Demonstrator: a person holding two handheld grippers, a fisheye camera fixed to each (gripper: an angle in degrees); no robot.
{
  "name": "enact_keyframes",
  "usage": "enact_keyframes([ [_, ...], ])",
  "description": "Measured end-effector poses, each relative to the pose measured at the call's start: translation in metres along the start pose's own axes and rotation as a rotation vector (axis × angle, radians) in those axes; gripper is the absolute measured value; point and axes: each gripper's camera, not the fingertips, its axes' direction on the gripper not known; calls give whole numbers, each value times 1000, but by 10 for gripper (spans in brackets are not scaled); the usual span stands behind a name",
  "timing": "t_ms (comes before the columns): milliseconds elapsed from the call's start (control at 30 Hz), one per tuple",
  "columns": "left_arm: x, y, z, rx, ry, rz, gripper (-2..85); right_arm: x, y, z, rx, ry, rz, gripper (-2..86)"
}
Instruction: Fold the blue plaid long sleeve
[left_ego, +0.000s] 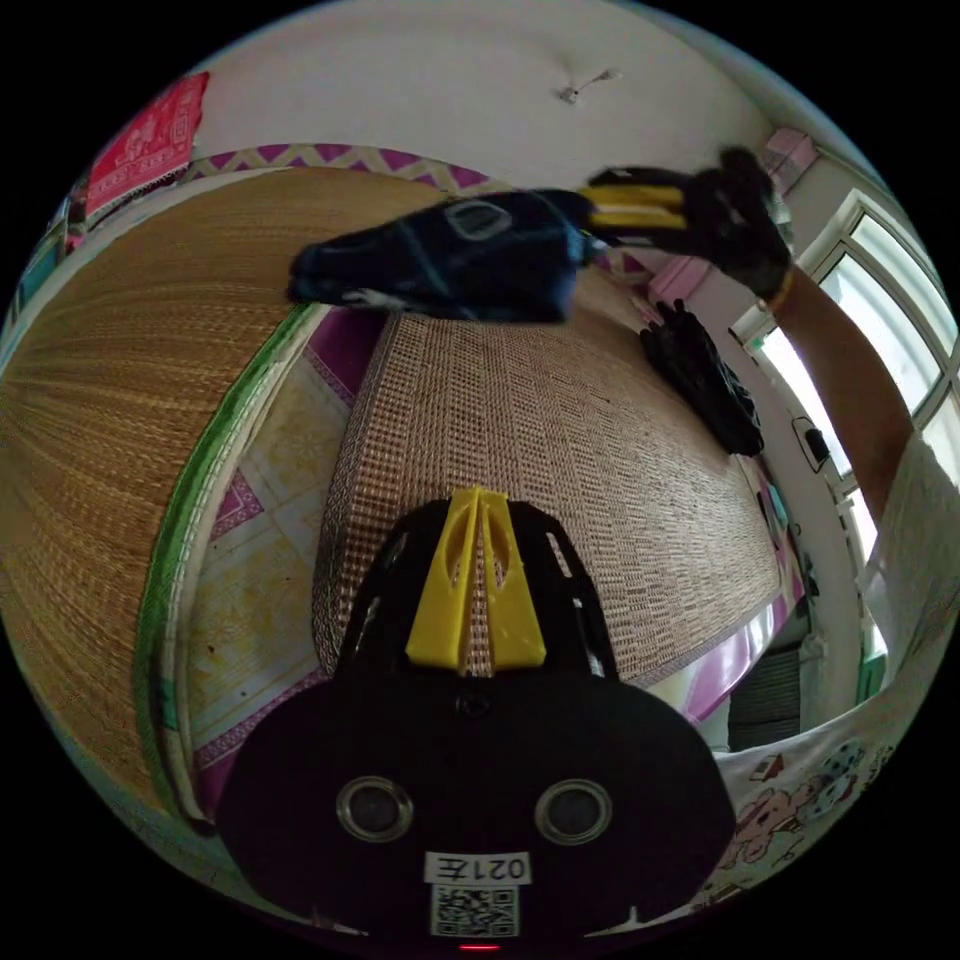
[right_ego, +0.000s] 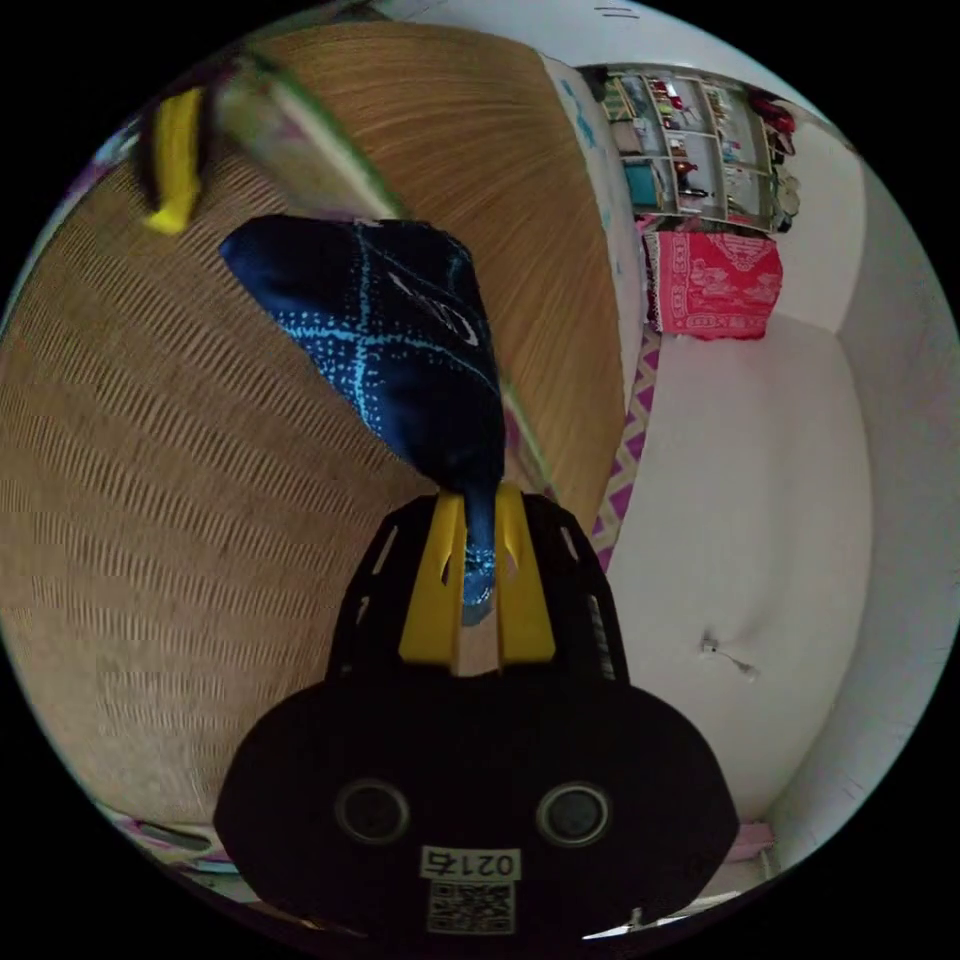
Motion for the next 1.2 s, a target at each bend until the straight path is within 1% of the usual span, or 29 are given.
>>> enact_keyframes([
  [167,9,4,-8,-25,-31,5,-10,-100,102,-29,-41,12,-61,51],
  [267,16,7,-14,-32,-57,17,-10,-148,145,-22,-168,-1,-57,55],
  [333,23,10,-18,-34,-81,28,-10,-166,168,-19,-253,9,6,56],
  [400,29,12,-21,-35,-104,42,-10,-164,197,-30,-328,-35,185,47],
  [433,33,13,-23,-35,-121,51,-10,-160,204,-36,-326,-54,246,49],
  [500,40,15,-26,-36,-147,67,-10,-135,224,-71,-234,-171,505,73],
  [533,44,16,-28,-36,-161,75,-10,-128,227,-79,-201,-218,571,85],
  [567,46,17,-28,-36,-167,78,-10,-115,228,-95,-103,-322,686,109],
  [600,49,18,-30,-36,-175,83,-10,-108,221,-110,0,-378,768,112],
  [667,52,19,-33,-37,-182,89,-10,-100,196,-125,119,-441,837,113],
  [733,56,21,-37,-37,-187,92,-10,-92,161,-125,175,-499,879,112],
  [800,58,21,-41,-37,-188,92,-10,-81,115,-107,147,-546,920,113],
  [1000,63,22,-52,-37,-174,84,-10,-47,66,-48,92,-622,1053,129],
  [1067,65,22,-55,-37,-174,85,-10,-40,50,-37,50,-643,1059,134],
  [1133,67,21,-60,-37,-175,86,-10,-40,33,-27,-14,-626,1034,136],
  [1200,69,20,-64,-36,-174,85,-10,-38,25,-26,-71,-555,1040,124],
])
